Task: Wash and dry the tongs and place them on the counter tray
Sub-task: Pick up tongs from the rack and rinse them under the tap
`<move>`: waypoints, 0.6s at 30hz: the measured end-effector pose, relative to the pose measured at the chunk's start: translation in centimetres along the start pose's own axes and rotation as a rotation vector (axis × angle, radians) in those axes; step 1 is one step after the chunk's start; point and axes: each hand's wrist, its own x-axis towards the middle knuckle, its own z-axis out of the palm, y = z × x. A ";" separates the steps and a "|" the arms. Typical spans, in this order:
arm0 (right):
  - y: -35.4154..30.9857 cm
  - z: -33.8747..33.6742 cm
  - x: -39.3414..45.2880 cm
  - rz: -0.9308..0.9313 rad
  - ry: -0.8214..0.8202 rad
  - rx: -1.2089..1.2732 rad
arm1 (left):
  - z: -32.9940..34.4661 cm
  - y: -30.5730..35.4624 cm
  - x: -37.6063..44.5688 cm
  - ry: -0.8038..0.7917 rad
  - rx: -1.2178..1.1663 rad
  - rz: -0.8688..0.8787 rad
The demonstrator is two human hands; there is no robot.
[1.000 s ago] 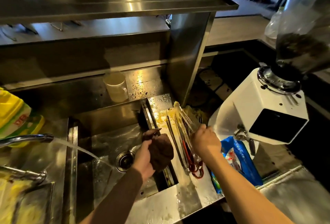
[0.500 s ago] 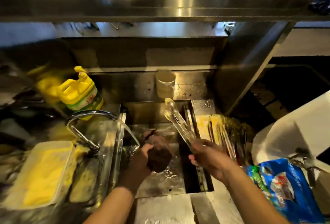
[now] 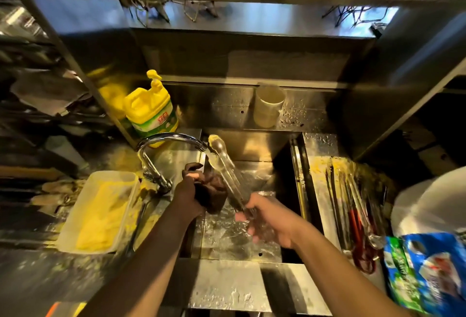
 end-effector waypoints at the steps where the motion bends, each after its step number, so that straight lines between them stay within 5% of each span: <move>1: 0.0 0.4 0.0 0.009 0.036 -0.082 | 0.1 0.4 0.3 0.013 -0.001 -0.002; 6: 1.0 0.8 -0.1 -0.013 0.129 -0.293 | 2.2 1.5 1.2 0.026 -0.031 -0.025; 11: 1.4 0.6 -0.2 -0.040 0.134 -0.346 | 5.0 1.9 1.2 -0.127 -0.017 -0.047; 18: 2.0 0.5 -1.1 -0.028 0.127 -0.286 | 5.9 -0.2 2.2 -0.188 0.268 0.107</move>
